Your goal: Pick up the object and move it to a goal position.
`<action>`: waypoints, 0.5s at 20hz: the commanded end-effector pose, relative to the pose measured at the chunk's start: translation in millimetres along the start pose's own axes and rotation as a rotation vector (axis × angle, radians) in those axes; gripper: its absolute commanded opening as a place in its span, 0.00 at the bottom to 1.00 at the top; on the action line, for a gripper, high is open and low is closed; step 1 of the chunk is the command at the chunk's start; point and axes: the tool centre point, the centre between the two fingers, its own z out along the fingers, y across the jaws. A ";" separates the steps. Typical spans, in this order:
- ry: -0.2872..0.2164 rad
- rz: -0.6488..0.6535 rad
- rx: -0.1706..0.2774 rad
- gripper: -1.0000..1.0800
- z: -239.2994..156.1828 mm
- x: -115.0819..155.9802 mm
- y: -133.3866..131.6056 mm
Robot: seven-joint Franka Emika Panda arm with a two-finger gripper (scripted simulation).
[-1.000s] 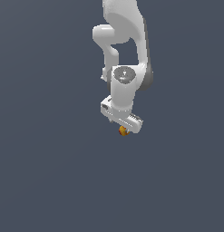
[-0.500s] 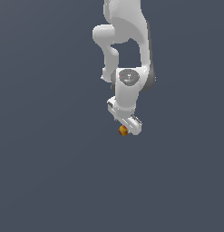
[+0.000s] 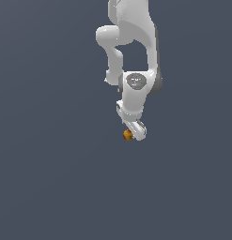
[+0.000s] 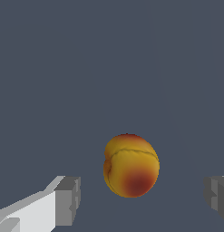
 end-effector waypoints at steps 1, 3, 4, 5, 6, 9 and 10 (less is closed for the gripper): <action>0.000 0.033 0.000 0.96 1.9 -2.4 0.9; 0.000 0.051 0.000 0.96 3.0 -3.9 1.5; 0.000 0.058 0.000 0.96 3.5 -4.4 1.7; 0.000 0.064 -0.001 0.96 3.8 -4.9 1.9; 0.000 0.068 -0.001 0.96 4.1 -5.2 2.0; 0.000 0.074 -0.001 0.96 4.4 -5.7 2.2; 0.000 0.070 -0.001 0.96 4.3 -5.5 2.1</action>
